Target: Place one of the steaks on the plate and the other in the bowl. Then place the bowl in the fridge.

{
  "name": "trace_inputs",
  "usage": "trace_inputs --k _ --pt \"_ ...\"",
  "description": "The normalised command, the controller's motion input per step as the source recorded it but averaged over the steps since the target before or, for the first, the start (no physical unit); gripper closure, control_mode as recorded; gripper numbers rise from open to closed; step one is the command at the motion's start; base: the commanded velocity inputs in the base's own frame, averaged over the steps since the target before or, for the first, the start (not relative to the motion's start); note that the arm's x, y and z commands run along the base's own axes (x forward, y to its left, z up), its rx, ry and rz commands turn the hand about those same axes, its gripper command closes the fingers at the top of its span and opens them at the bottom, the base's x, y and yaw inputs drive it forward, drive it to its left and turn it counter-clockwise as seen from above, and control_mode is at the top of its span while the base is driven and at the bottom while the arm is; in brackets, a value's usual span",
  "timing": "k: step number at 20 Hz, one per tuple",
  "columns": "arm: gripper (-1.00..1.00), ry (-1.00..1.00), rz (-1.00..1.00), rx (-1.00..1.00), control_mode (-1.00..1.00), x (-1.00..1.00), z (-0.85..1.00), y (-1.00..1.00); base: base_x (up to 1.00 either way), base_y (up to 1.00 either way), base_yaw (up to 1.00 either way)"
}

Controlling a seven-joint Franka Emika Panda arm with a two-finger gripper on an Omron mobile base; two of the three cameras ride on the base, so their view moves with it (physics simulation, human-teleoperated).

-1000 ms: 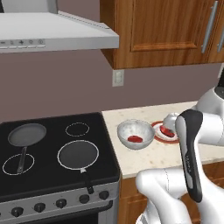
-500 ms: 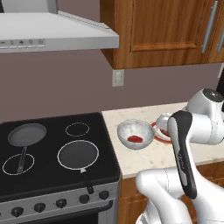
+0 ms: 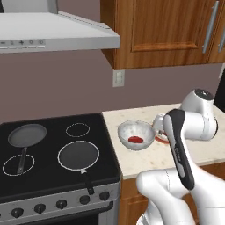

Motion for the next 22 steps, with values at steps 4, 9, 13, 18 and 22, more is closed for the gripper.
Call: trace_inputs --k 4,9,13,18,22 --pt "-1.0 0.0 0.0 0.0 -1.0 0.23 -0.24 0.0 0.0 0.0 0.0" --pt "-1.0 0.0 0.0 0.0 -1.0 0.3 -0.21 0.0 0.0 0.0 0.0" --pt "-1.0 0.01 -0.01 0.0 -1.0 0.36 -0.27 0.04 0.0 0.0 0.0" --pt "-1.0 0.07 -0.05 0.0 -1.0 0.35 -0.19 0.02 0.0 0.0 0.0" --pt "-1.0 0.06 -0.03 0.0 -1.0 0.28 -0.22 0.0 0.0 0.0 0.0"
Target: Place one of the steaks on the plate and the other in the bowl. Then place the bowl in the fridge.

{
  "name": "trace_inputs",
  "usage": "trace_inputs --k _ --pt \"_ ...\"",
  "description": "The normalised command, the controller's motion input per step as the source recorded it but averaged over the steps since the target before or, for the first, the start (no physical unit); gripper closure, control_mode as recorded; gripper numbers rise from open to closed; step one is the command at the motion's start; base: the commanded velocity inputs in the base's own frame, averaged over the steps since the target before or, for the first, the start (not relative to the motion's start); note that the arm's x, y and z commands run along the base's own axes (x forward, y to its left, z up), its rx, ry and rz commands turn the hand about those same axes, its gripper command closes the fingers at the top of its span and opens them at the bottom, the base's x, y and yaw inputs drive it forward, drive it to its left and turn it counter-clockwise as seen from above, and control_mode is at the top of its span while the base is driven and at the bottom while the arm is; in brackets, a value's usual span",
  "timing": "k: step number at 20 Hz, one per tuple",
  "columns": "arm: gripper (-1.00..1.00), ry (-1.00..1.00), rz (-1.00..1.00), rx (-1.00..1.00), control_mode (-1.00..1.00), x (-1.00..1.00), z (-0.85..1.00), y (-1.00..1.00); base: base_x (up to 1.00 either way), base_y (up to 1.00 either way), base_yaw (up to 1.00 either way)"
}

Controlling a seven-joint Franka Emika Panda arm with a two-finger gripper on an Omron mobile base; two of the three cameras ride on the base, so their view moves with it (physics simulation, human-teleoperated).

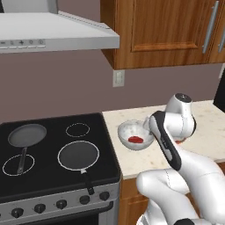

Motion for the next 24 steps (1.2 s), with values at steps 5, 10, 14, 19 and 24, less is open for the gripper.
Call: trace_inputs --k 5,10,14,19,24 --pt "-1.0 0.08 -0.02 0.0 -1.0 0.26 -0.24 0.0 0.0 0.0 0.0" --pt "-1.0 0.02 -0.02 0.0 -1.0 0.22 -0.23 0.0 0.0 0.0 0.0" --pt "-1.0 0.0 0.0 0.0 -1.0 0.19 -0.22 0.0 0.0 0.0 0.0" --pt "-1.0 0.0 0.0 0.01 -1.0 0.29 -0.39 0.04 0.0 0.0 0.0" --pt "-1.0 0.0 0.0 0.01 -1.0 0.3 -0.26 0.0 0.0 0.0 0.0"
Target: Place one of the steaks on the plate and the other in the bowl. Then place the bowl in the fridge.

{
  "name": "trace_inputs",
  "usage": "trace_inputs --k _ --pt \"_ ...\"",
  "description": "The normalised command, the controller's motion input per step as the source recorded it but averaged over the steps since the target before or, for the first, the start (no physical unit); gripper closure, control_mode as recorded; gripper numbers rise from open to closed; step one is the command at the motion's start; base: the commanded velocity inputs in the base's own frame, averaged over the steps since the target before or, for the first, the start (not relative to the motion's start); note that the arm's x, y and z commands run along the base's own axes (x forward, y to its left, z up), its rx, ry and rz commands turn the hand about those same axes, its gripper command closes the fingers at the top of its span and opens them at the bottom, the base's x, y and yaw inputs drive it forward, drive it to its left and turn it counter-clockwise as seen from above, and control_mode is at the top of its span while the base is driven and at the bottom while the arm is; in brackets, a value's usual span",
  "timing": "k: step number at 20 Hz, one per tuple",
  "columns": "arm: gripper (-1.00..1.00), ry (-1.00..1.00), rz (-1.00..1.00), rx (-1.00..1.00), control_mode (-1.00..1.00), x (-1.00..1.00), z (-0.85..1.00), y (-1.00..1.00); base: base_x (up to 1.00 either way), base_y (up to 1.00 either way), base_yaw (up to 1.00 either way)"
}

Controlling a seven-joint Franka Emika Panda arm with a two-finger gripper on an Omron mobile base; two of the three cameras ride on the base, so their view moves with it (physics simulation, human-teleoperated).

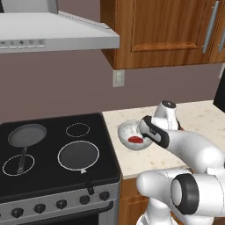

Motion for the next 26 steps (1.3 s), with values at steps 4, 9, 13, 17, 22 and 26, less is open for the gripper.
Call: trace_inputs --k 4,9,13,17,22,26 --pt "-1.0 0.0 0.0 0.0 -1.0 0.37 -0.16 0.01 0.0 0.0 0.0" --pt "-1.0 0.01 0.0 0.0 -1.0 0.26 -0.19 0.01 0.0 0.0 0.0" --pt "1.0 0.0 0.0 0.0 -1.0 0.11 -0.22 0.03 0.0 0.0 0.0" --pt "1.0 0.0 0.0 0.0 -1.0 0.02 -0.15 0.01 0.0 0.0 0.0" --pt "1.0 0.0 0.0 0.0 -1.0 -0.02 -0.07 0.04 0.0 0.0 0.0" --pt "1.0 -0.02 -0.01 0.0 -1.0 -0.29 0.0 0.1 0.0 0.0 0.0"
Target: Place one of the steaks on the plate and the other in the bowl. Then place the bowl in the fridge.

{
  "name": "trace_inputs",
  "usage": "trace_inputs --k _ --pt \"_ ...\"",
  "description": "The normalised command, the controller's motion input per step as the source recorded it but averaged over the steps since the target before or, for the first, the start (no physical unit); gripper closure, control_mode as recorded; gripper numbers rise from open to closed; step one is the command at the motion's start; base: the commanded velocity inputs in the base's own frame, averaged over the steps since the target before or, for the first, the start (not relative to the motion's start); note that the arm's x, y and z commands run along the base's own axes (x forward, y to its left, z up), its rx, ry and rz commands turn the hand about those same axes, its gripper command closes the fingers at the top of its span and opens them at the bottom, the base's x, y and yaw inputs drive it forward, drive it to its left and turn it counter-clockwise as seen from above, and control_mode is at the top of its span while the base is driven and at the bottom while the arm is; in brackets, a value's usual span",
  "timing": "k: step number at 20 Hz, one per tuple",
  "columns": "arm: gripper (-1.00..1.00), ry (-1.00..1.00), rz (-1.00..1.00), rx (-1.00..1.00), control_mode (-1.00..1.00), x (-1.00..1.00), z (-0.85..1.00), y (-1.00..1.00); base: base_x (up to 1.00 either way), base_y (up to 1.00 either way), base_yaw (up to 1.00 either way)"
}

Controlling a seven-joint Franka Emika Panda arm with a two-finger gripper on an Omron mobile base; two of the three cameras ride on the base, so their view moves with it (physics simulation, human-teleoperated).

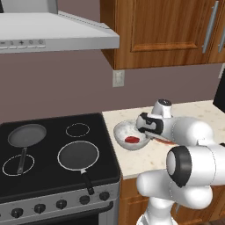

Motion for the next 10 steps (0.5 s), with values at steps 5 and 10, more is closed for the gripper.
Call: trace_inputs --k 5,10 --pt "1.0 -0.13 -0.06 0.0 -1.0 -0.45 0.09 0.0 0.0 0.0 0.0" --pt "1.0 -0.15 -0.18 0.03 -1.0 -0.44 0.39 -0.05 0.0 0.0 0.0"
